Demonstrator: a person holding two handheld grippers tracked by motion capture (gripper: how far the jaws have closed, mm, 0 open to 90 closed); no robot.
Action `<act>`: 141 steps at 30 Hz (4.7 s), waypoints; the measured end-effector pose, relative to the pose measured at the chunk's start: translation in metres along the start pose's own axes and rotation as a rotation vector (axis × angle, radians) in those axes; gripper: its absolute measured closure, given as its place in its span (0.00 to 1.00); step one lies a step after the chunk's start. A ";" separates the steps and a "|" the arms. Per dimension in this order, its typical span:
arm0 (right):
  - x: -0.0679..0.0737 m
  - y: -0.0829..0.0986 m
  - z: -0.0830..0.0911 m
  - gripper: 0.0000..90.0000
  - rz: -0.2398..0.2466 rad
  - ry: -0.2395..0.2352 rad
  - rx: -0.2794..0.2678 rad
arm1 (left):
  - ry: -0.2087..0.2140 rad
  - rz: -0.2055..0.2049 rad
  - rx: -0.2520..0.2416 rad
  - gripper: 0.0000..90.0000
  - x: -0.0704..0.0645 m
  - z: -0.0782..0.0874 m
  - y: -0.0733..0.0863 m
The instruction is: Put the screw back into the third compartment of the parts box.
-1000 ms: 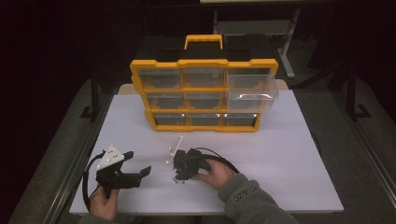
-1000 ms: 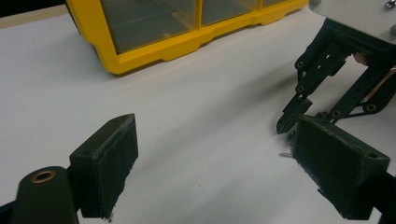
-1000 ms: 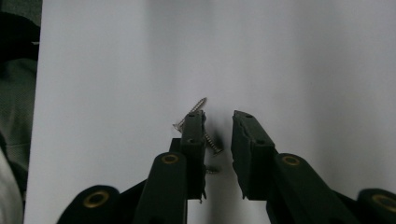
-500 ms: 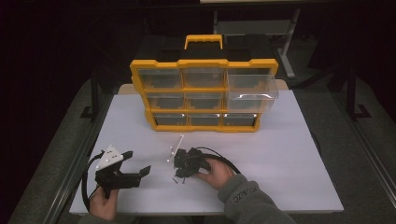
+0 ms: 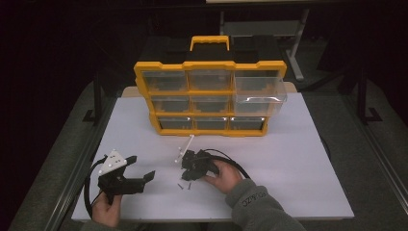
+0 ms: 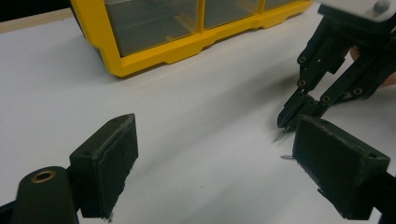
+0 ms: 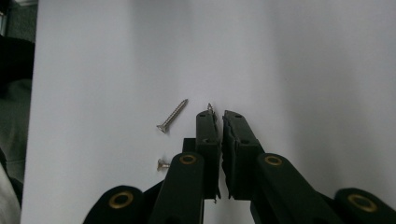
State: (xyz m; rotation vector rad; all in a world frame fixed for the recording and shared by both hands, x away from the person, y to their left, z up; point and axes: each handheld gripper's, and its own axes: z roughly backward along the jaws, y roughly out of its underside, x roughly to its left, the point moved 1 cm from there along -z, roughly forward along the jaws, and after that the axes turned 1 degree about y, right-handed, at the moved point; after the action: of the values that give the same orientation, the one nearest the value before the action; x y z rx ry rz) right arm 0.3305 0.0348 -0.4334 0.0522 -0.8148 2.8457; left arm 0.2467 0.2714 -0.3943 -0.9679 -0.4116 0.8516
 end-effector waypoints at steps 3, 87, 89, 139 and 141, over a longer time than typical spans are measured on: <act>0.000 0.002 0.007 0.94 -0.003 -0.005 -0.017 | -0.001 -0.007 -0.004 0.16 0.000 0.000 -0.001; -0.083 0.015 0.330 0.92 -0.265 0.229 -0.191 | -0.010 -0.009 -0.004 0.16 0.001 0.001 0.001; -0.085 0.015 0.328 0.83 -0.273 0.231 -0.191 | -0.014 -0.005 -0.016 0.16 0.001 0.002 0.001; 0.036 0.023 0.134 0.62 -0.025 0.027 -0.188 | -0.029 0.000 -0.018 0.16 0.001 0.000 0.000; 0.034 0.022 0.112 0.61 -0.028 0.021 -0.162 | -0.030 -0.002 -0.024 0.16 0.001 0.000 0.000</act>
State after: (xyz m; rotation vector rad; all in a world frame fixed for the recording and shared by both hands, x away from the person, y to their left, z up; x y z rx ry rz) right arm 0.2914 -0.0374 -0.3473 0.0124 -1.0275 2.7389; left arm 0.2472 0.2725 -0.3946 -0.9775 -0.4491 0.8624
